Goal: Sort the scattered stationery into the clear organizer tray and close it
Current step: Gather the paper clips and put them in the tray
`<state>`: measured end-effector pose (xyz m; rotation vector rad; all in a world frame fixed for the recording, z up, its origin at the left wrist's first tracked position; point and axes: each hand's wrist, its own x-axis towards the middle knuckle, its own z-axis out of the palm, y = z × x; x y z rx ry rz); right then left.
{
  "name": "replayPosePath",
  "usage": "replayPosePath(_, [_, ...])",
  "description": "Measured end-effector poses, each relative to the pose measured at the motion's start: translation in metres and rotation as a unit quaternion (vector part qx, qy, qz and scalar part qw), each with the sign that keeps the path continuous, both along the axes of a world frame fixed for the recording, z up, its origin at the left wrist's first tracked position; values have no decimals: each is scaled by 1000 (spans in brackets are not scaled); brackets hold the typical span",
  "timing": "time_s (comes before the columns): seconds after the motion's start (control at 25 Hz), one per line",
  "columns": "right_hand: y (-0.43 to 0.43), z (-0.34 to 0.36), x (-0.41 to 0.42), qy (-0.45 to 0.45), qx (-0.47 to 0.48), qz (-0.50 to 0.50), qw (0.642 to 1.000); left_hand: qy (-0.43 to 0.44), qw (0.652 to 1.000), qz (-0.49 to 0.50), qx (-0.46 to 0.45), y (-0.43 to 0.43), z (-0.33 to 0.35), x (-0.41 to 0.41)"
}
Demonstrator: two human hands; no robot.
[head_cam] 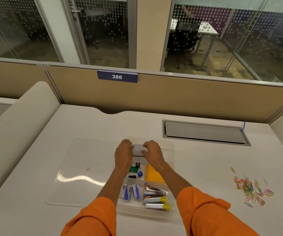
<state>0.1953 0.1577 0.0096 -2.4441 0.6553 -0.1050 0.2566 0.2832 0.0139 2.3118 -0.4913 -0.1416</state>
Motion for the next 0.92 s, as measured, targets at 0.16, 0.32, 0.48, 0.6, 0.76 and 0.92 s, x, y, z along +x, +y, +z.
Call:
replayPosePath(0.16, [-13, 12, -20, -8, -53, 26, 998, 7, 1000, -19, 1, -15, 4, -16])
replayPosePath(0.32, [-32, 22, -57, -17, -62, 13, 998, -12, 999, -37, -1, -35, 5, -42])
replayPosePath(0.48, [-52, 28, -110, -35, -51, -37, 997, -64, 996, -69, -7, -62, 1, -80])
replayPosePath(0.6, [-75, 23, -160, -46, -37, -83, 995, -78, 989, -119, -35, -89, -3, -116])
replayPosePath(0.76, [-109, 9, -230, -56, -29, -150, 987, -57, 983, -170, -50, -128, -8, -171])
replayPosePath(0.92, [-142, -1, -297, -48, -16, -215, 975, -53, 971, -229, -42, -166, -13, -225])
